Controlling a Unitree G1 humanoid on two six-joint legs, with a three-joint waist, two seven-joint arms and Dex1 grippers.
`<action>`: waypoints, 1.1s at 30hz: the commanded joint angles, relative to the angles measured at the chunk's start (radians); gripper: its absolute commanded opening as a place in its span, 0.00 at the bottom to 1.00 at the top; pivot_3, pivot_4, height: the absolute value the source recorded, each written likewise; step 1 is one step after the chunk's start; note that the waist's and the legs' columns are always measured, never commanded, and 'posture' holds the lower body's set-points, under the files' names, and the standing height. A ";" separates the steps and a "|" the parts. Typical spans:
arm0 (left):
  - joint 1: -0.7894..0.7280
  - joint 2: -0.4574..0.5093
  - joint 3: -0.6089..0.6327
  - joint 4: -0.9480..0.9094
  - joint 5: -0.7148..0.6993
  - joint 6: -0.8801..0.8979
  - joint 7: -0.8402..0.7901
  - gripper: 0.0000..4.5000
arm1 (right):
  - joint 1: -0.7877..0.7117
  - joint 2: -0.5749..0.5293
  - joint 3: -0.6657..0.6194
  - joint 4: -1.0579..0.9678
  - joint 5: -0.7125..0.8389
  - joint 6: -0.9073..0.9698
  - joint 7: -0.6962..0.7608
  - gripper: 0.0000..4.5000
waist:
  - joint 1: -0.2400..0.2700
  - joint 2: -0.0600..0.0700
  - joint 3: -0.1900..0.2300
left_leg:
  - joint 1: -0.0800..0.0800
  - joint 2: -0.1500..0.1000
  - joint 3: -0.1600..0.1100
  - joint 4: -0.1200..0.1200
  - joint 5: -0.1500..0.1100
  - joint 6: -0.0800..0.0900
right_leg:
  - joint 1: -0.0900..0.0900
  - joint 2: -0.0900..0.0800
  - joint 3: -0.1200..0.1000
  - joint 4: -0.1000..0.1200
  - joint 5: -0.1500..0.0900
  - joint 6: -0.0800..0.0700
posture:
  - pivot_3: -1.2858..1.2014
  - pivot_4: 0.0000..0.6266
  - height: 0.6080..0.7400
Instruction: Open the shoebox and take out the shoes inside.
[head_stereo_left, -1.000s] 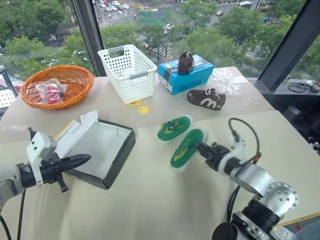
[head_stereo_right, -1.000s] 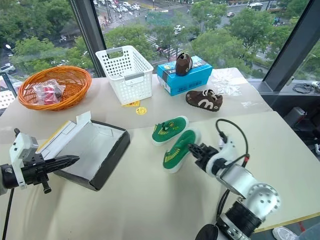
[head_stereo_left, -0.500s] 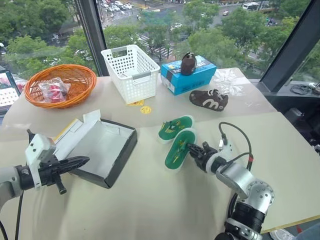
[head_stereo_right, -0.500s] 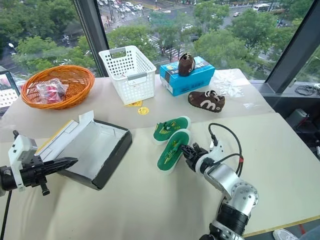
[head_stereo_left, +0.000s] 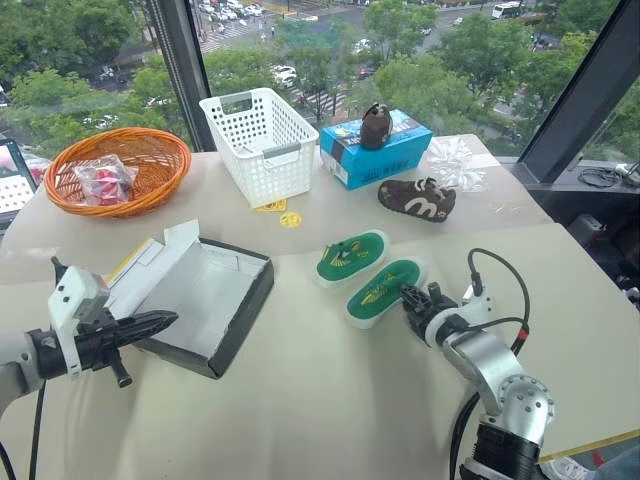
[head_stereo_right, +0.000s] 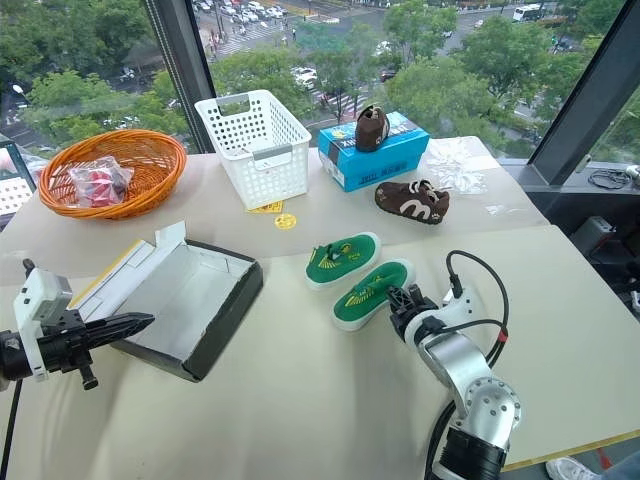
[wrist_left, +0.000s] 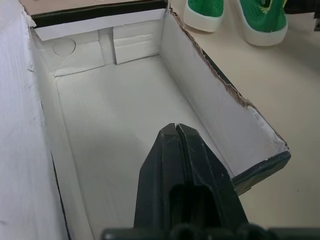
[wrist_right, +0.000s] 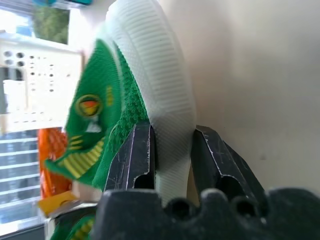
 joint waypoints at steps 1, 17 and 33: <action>-0.015 0.009 0.012 -0.024 0.003 -0.018 0.004 0.00 | -0.014 -0.005 0.043 0.040 -0.033 -0.043 0.026 0.41 | 0.000 0.000 0.000 | 0.000 0.000 0.000 0.000 0.000 0.000 | 0.000 0.000 0.000 0.000 0.000 0.000 | 0.52 0.24 0.97; -0.013 -0.133 0.080 0.009 -0.016 -0.016 0.157 0.00 | 0.174 -0.444 0.079 -0.133 0.076 0.106 0.299 0.93 | 0.032 -0.003 -0.004 | -0.002 -0.001 0.000 0.000 -0.002 0.004 | 0.002 -0.001 -0.001 -0.006 0.001 0.002 | 0.52 0.24 0.97; 0.127 -0.484 0.088 -0.043 0.186 -0.199 0.574 0.00 | 0.308 -0.756 0.278 -0.325 -0.603 -0.129 0.534 0.93 | 0.032 -0.001 -0.006 | 0.001 -0.001 0.011 0.001 -0.003 0.006 | 0.007 0.000 0.010 -0.005 0.002 0.006 | 0.52 0.24 0.97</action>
